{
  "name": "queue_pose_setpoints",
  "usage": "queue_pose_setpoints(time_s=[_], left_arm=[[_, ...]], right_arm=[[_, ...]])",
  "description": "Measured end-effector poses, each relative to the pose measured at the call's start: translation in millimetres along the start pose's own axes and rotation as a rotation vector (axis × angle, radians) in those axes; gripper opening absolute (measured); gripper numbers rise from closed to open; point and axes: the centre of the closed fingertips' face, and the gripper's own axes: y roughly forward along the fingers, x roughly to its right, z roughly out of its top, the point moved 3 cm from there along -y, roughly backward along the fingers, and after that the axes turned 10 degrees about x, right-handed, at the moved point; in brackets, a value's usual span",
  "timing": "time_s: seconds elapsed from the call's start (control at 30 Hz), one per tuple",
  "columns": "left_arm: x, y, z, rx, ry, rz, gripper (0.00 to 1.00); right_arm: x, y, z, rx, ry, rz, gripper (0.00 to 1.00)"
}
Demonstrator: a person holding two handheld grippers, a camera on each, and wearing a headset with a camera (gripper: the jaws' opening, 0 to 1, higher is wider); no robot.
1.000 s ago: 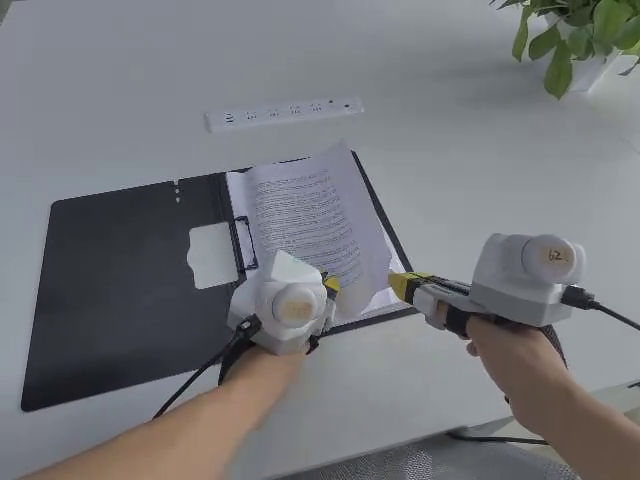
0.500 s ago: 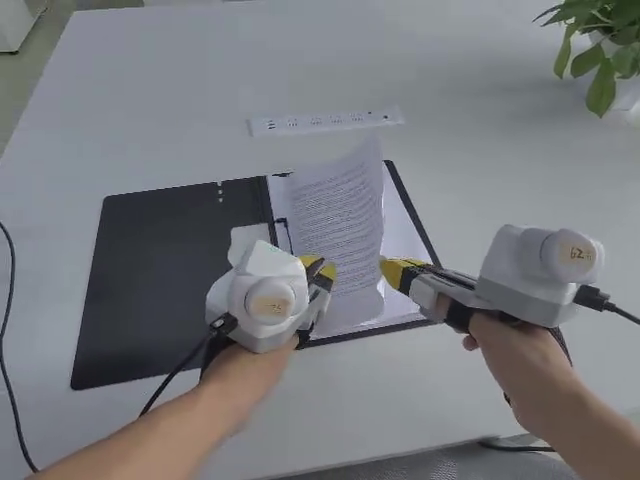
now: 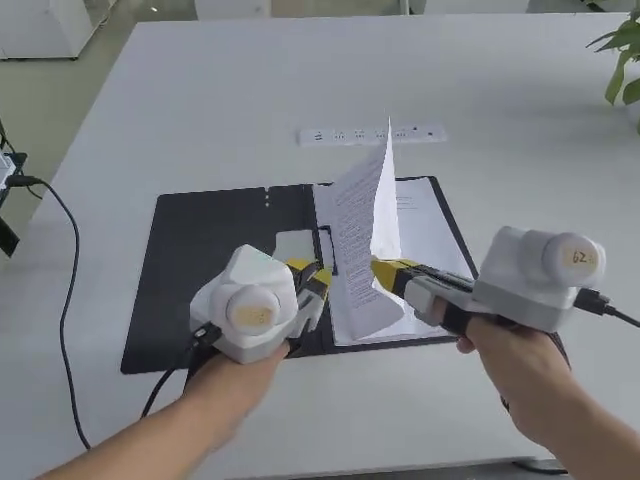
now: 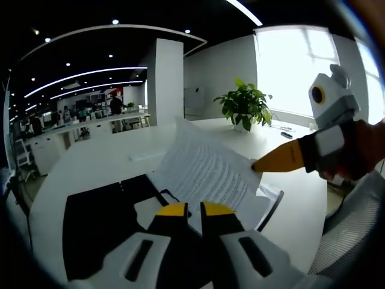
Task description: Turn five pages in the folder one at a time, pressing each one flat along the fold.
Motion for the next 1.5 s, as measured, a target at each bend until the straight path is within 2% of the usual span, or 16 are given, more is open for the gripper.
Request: queue_pose_setpoints(time_s=[0.2,0.33,0.57,0.7,1.07,1.5], left_arm=[[-22.8,-22.6,2.6,0.006,0.009,0.038,0.06],[-37.9,-35.7,4.0,0.012,0.006,0.066,0.06],[-64.5,-58.7,0.3,0.008,0.002,0.124,0.06],[-75.2,-69.8,-0.2,0.011,-0.003,0.151,0.06],[-96.8,-89.5,-6.9,0.006,-0.018,0.205,0.06],[-101.3,-93.8,-16.4,-0.016,-0.025,0.215,0.05]], right_arm=[[-24.7,18.0,-10.8,-0.036,-0.017,0.065,0.0],[-37.0,29.4,-19.6,-0.063,-0.026,0.092,0.0],[-52.8,47.8,-35.0,-0.11,-0.043,0.126,0.0],[-61.0,60.1,-44.4,-0.139,-0.046,0.146,0.0],[-74.8,86.3,-75.2,-0.221,-0.054,0.181,0.0],[-70.7,97.4,-104.5,-0.289,-0.054,0.173,0.0]])
